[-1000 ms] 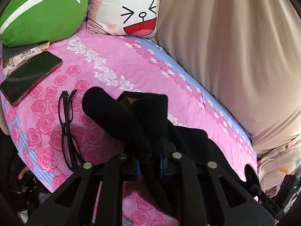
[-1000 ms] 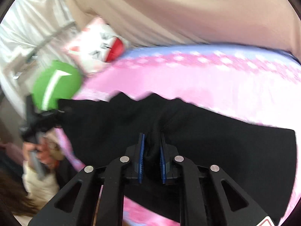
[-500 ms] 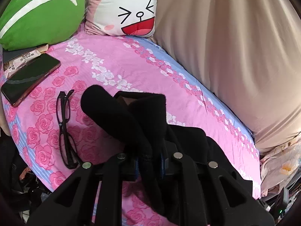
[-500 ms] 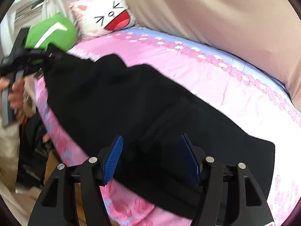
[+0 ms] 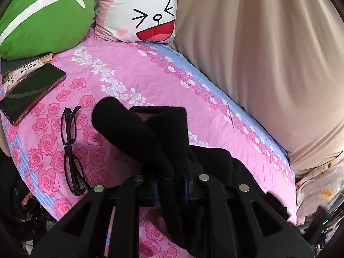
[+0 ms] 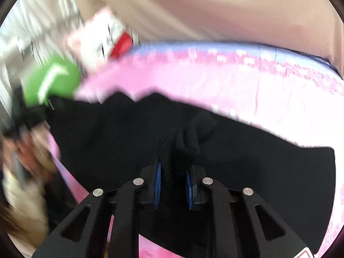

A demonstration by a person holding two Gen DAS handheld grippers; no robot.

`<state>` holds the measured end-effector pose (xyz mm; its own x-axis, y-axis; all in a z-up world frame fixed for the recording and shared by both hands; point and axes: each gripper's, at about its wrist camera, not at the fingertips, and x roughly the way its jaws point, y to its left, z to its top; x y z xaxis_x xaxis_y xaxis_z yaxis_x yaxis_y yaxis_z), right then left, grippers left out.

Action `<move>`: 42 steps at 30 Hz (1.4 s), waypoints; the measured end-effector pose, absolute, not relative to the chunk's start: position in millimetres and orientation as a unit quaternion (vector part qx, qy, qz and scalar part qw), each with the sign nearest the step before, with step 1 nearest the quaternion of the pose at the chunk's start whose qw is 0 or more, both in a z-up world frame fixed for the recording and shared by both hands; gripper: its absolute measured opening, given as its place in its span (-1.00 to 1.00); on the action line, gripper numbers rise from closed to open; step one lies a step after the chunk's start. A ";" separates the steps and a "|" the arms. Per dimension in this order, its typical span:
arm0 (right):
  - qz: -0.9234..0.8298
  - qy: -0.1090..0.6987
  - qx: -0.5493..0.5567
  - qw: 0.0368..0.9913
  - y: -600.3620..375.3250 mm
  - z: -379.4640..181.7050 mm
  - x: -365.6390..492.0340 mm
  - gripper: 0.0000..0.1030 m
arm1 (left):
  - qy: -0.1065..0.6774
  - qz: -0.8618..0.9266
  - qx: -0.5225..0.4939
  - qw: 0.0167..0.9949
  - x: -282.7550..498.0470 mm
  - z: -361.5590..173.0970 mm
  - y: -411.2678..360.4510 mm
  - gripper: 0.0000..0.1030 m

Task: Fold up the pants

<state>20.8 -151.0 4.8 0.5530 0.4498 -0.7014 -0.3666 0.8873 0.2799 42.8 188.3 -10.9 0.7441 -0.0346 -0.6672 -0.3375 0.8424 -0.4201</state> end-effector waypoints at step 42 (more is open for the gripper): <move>0.168 0.421 0.197 0.869 -276.1 -29.1 -11.8 0.41 | 0.321 -0.085 -0.032 0.943 33.7 61.1 -50.9 0.76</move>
